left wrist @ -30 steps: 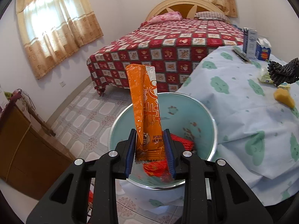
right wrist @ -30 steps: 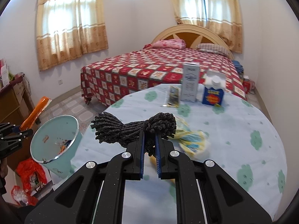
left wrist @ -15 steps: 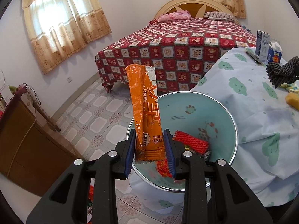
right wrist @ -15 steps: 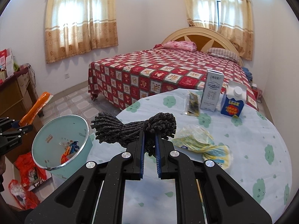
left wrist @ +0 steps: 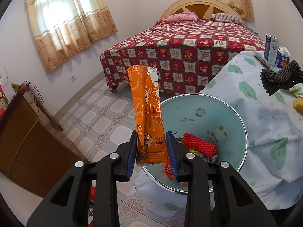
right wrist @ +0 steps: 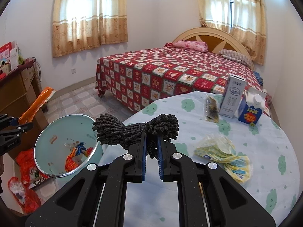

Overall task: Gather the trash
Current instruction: 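Carry the orange wrapper and black rope over the teal bucket with both tools, then open the left tool to drop the orange wrapper while the right tool lowers the rope into the bucket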

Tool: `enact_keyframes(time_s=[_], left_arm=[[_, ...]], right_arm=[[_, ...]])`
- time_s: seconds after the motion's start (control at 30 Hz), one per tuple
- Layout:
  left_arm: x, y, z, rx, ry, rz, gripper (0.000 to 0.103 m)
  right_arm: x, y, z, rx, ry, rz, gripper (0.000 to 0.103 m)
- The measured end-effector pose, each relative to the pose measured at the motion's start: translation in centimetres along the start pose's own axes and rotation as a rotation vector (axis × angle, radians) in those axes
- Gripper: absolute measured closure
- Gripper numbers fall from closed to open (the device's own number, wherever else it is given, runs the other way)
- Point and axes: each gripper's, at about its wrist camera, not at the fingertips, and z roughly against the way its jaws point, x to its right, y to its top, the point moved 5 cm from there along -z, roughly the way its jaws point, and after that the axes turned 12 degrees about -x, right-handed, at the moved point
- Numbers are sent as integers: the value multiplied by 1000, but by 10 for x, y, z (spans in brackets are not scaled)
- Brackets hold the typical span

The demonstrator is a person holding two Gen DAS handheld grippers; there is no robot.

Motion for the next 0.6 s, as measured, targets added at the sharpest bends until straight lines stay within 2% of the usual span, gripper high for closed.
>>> enact_keyframes(time_s=[0.6], left_arm=[[-9,2,3,5,-6,16,73]], right_arm=[[-39,14,-13,-10,28,67,92]])
